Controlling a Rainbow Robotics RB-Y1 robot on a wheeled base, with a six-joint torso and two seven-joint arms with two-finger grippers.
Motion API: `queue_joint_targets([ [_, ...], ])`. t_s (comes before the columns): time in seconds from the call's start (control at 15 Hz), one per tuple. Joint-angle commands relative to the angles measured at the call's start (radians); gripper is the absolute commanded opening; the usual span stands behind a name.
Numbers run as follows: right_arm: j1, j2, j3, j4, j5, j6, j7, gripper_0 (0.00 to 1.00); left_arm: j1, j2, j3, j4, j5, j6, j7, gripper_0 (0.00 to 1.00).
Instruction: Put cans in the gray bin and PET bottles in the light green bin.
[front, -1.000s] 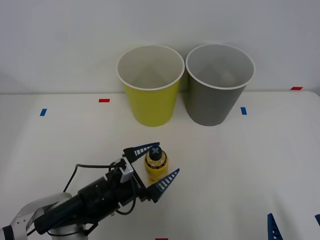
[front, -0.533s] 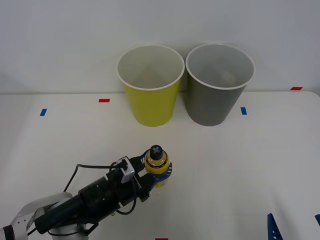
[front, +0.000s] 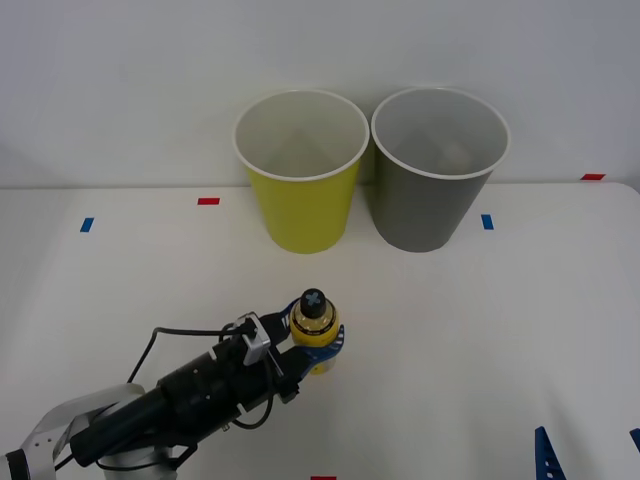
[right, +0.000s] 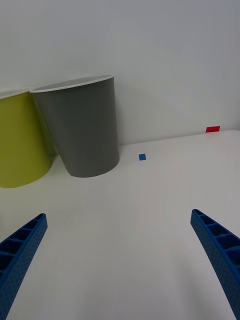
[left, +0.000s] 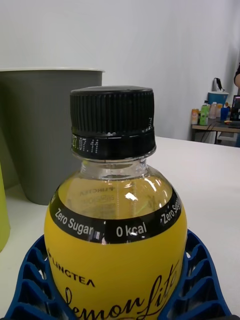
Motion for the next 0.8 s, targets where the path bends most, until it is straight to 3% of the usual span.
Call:
queue_joint_targets([
  [0.07,0.000,0.000,0.000,0.000,0.000,0.000,0.000,1.00,-0.009,0.021,0.009,-0.028,0.032,0.042,0.001,0.00],
  [0.53,0.000,0.000,0.000,0.000,0.000,0.000,0.000,1.00,-0.007,0.102,0.155,-0.278,0.055,0.362,0.007,0.00],
  [0.8,0.000,0.000,0.000,0.000,0.000,0.000,0.000,1.00,-0.007,0.141,0.268,-0.453,0.067,0.606,0.025,0.00],
])
